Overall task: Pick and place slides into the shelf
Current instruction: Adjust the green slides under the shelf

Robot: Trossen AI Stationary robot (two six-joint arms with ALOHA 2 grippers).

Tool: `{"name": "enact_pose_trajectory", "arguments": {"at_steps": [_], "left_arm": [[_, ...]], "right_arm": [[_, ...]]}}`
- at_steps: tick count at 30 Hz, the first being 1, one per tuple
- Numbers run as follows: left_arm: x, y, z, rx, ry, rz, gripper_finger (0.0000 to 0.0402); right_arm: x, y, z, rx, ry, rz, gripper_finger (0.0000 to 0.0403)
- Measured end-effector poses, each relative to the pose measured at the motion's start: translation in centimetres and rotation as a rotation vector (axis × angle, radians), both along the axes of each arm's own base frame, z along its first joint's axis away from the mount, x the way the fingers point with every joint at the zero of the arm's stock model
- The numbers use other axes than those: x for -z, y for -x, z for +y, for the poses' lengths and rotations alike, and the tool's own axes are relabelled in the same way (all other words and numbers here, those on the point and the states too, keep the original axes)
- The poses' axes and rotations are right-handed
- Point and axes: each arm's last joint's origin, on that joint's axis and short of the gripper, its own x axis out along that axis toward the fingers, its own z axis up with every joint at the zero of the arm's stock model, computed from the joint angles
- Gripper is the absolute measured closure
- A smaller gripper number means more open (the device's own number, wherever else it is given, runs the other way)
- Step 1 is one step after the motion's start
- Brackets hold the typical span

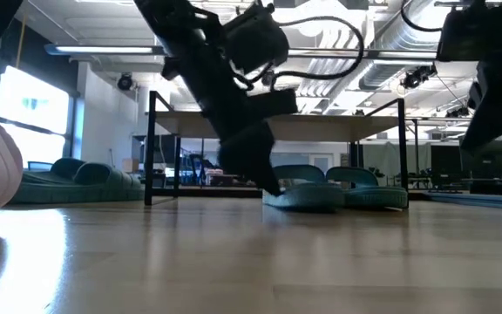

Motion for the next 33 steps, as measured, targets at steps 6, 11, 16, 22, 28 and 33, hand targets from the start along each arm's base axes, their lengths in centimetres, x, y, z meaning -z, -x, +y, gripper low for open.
{"name": "enact_pose_trajectory", "arguments": {"at_steps": [6,11,16,22,28,33], "left_arm": [[0.7,-0.5,0.1,-0.025,-0.017,0.02,0.0402],[0.5,-0.6,0.2,-0.058,-0.062,0.016,0.0402],[0.6,-0.5,0.3,-0.096,-0.083,0.025,0.0401],[0.5,-0.4,0.5,-0.154,-0.117,0.021,0.0402],[0.7,-0.4,0.8,-0.171,-0.122,0.019,0.0401],[0.7,-0.4,1.1,-0.19,-0.142,0.023,0.0402]], "right_arm": [[0.0,-0.9,-0.2,-0.023,0.084,-0.056,0.0403],[1.6,-2.5,-0.5,0.019,0.201,-0.078,0.0403],[4.2,-4.6,-0.1,0.012,0.243,-0.086,0.0403],[6.6,-6.7,0.7,0.068,0.236,-0.198,0.0403],[8.3,-8.3,0.8,0.145,0.212,-0.296,0.0403],[9.2,-8.9,0.2,0.241,0.235,-0.344,0.0403]]}}
